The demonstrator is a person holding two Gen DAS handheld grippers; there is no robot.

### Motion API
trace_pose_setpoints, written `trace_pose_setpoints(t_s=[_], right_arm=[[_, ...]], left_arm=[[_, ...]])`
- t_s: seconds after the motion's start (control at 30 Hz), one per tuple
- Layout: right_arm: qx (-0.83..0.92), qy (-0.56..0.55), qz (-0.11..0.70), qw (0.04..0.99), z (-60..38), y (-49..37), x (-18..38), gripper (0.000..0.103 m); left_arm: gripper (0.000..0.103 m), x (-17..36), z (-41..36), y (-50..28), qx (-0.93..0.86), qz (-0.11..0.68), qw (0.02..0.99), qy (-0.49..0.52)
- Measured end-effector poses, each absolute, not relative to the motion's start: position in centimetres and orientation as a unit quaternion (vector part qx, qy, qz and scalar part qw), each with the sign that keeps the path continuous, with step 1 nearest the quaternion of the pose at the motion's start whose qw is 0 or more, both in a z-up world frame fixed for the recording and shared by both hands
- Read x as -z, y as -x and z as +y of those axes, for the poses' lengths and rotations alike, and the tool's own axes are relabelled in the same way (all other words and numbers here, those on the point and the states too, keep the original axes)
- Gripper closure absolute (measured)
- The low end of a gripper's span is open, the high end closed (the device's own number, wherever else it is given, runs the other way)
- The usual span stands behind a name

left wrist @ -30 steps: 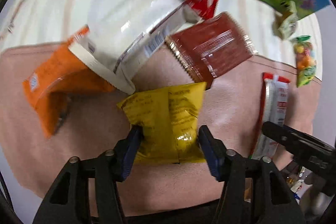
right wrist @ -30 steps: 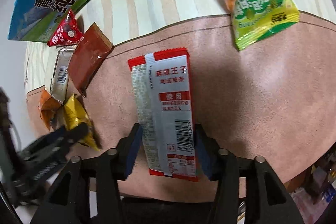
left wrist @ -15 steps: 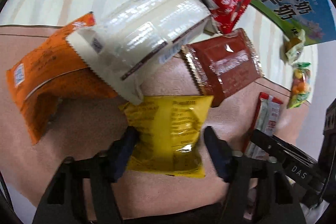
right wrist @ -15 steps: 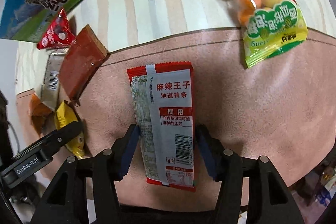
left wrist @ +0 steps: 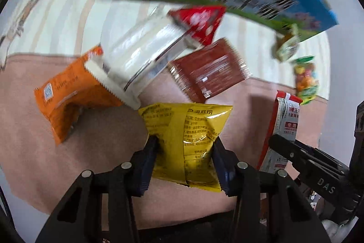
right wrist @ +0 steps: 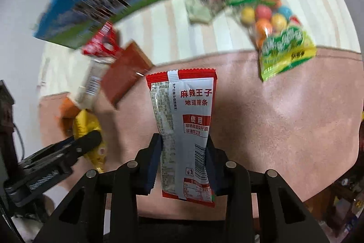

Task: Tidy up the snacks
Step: 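Carry both packets into the box and open both tools to release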

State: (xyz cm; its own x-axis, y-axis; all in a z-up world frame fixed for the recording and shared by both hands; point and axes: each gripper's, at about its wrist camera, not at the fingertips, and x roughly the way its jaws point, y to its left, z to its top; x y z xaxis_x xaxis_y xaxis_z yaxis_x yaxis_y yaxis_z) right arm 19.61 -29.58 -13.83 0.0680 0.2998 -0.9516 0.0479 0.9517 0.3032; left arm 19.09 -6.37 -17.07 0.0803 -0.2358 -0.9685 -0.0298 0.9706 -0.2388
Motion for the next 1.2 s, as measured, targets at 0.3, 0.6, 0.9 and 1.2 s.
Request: trace_pose_setpoints(t_s=[0.3, 0.6, 0.9, 1.2], right_arm=[[-0.160, -0.167, 0.589, 0.774, -29.5, -24.5, 0.5, 0.065], [-0.156, -0.150, 0.524, 0.824, -26.7, -35.9, -5.3, 0.065], [-0.133, -0.109, 0.581, 0.795, -22.4, -43.3, 1.4, 0.065], [-0.145, -0.106, 0.633, 0.753, -20.7, -44.6, 7.9, 0.065]], left_arm=[[0.059, 4.7, -6.5, -23.8, 0.132, 0.592, 0.785, 0.127], [0.059, -0.2, -6.7, -36.3, 0.097, 0.561, 0.816, 0.098], [0.059, 8.3, -5.1, -45.0, 0.052, 0.657, 0.743, 0.115], [0.059, 13.5, -4.5, -45.0, 0.052, 0.702, 0.698, 0.129]])
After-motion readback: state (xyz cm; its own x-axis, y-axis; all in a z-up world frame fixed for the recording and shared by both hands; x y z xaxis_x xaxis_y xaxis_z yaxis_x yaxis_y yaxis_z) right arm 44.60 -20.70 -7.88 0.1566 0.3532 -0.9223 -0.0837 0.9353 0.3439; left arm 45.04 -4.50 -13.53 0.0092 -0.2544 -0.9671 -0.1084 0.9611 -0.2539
